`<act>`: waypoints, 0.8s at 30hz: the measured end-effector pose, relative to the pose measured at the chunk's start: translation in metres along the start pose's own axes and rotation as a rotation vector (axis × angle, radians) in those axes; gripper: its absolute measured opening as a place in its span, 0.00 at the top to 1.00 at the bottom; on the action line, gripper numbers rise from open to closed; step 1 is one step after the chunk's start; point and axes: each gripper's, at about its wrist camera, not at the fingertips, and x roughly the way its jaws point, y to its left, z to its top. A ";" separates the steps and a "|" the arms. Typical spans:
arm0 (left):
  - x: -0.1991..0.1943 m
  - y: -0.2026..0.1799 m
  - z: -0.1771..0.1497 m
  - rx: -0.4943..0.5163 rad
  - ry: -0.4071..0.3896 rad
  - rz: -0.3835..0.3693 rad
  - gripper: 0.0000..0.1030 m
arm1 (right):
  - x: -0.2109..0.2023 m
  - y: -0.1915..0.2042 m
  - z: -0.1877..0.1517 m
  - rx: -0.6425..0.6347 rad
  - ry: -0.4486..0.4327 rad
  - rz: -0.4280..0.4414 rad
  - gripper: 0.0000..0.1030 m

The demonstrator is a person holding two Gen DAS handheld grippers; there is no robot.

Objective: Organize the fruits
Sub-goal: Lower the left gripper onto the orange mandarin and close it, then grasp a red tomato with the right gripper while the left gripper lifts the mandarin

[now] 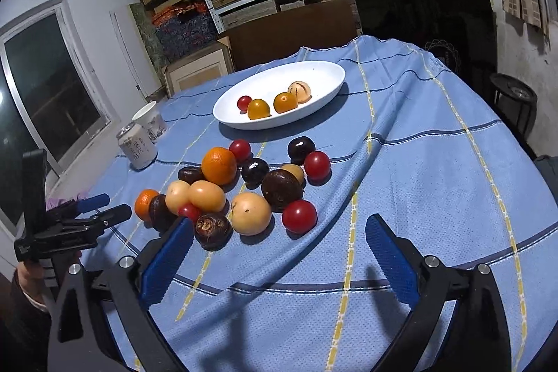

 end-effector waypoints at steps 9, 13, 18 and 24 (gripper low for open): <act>0.025 -0.004 -0.002 0.092 0.045 0.035 0.07 | 0.000 0.008 -0.006 -0.039 0.019 0.007 0.03; 0.039 -0.002 0.006 0.100 0.069 0.029 0.15 | 0.001 0.007 -0.006 -0.028 0.035 0.014 0.03; 0.049 -0.004 0.015 0.092 0.073 -0.067 0.49 | 0.005 0.009 -0.007 -0.037 0.053 0.014 0.03; 0.052 -0.009 0.015 0.093 0.047 -0.099 0.56 | 0.014 0.015 -0.007 -0.069 0.083 0.003 0.03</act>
